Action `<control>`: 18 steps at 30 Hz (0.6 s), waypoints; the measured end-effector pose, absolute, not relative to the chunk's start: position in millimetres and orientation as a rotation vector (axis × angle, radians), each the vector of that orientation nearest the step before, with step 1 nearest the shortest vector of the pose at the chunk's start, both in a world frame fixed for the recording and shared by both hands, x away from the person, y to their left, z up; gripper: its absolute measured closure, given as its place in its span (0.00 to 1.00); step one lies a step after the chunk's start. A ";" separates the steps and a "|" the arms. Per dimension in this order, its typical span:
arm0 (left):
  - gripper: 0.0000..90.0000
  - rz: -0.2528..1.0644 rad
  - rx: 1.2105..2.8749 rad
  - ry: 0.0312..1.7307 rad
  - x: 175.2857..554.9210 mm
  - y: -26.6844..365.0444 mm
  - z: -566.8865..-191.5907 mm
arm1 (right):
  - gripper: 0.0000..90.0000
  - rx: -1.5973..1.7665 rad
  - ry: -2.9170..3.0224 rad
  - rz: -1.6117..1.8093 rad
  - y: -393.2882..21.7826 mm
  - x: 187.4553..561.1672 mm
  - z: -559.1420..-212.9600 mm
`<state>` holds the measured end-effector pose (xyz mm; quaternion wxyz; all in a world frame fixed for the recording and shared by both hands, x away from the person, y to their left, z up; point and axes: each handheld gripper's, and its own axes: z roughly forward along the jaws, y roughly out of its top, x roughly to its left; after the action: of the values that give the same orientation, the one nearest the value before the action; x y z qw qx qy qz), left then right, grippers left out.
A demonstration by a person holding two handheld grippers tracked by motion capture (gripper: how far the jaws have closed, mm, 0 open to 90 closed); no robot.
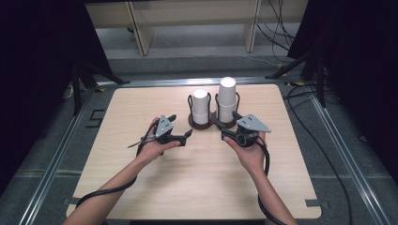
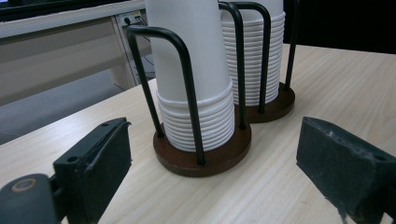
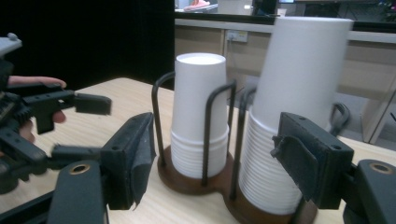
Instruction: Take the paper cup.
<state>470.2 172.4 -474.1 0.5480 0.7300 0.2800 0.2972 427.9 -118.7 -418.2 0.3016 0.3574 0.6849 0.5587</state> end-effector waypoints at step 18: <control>0.17 0.662 1.798 0.707 514.2 149.6 -478.0 | 0.36 0.945 1.859 1.454 -66.5 487.3 -403.0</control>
<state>514.2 149.6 -478.0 0.5226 0.7506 0.2950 0.2765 487.3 -66.5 -403.0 0.2953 0.3550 0.6986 0.5466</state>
